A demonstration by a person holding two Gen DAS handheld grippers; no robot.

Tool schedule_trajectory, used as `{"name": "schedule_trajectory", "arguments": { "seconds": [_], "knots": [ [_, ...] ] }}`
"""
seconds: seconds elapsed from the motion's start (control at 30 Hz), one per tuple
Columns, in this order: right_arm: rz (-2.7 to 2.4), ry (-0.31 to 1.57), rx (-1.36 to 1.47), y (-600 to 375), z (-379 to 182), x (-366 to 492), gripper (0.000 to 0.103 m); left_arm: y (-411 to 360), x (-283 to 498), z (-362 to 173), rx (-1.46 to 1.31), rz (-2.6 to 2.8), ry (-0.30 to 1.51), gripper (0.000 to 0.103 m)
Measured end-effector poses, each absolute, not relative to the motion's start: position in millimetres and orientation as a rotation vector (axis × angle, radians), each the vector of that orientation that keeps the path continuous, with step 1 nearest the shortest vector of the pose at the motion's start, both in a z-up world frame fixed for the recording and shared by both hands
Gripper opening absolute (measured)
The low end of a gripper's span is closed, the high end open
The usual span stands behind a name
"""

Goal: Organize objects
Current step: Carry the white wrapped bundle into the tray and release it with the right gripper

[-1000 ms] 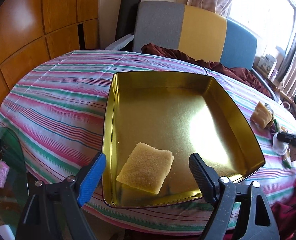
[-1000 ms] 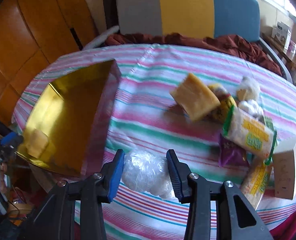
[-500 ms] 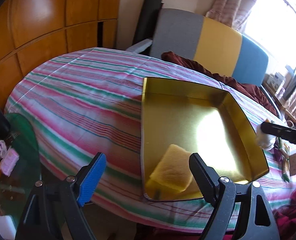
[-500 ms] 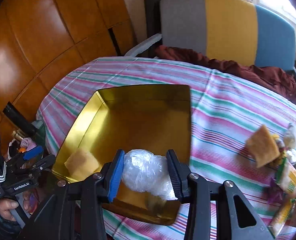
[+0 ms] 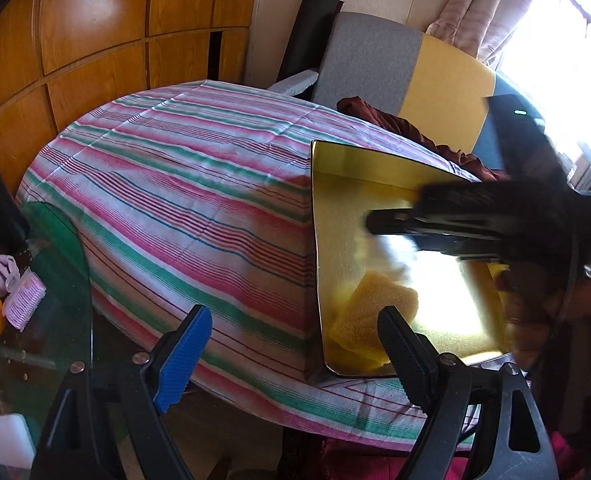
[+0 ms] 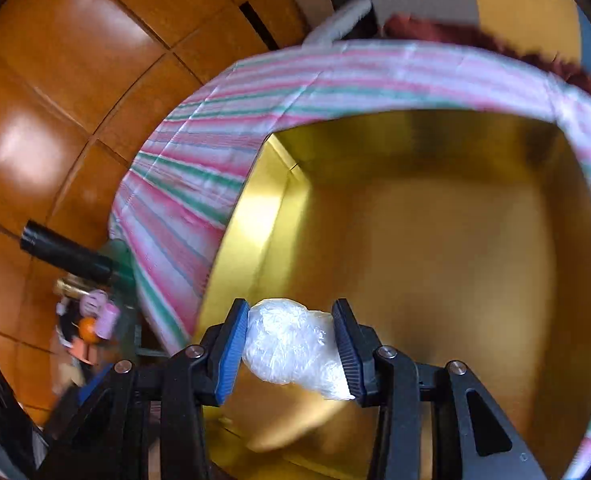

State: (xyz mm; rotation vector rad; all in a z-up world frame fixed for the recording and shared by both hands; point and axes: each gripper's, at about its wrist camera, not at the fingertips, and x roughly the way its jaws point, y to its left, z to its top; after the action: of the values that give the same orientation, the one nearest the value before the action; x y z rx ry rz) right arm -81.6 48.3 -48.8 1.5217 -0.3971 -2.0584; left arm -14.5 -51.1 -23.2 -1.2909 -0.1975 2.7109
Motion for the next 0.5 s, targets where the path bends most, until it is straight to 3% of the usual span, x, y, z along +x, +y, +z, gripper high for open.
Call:
{"name": "schedule_trajectory", "arguments": {
  "seconds": [0.13, 0.3, 0.5],
  "knots": [
    [-1.937, -0.602, 1.553, 41, -66, -89, 0.054, -57, -16, -25, -1.296, 2.717, -0.231, 0.085],
    [-1.978, -0.620, 1.493, 55, -54, -83, 0.081, -56, -18, -29, -1.312, 2.719, -0.225, 0.086],
    [-2.068, -0.513, 1.449, 78, -36, -68, 0.083, -54, -17, -24, -1.288, 2.757, -0.189, 0.088]
  ]
}}
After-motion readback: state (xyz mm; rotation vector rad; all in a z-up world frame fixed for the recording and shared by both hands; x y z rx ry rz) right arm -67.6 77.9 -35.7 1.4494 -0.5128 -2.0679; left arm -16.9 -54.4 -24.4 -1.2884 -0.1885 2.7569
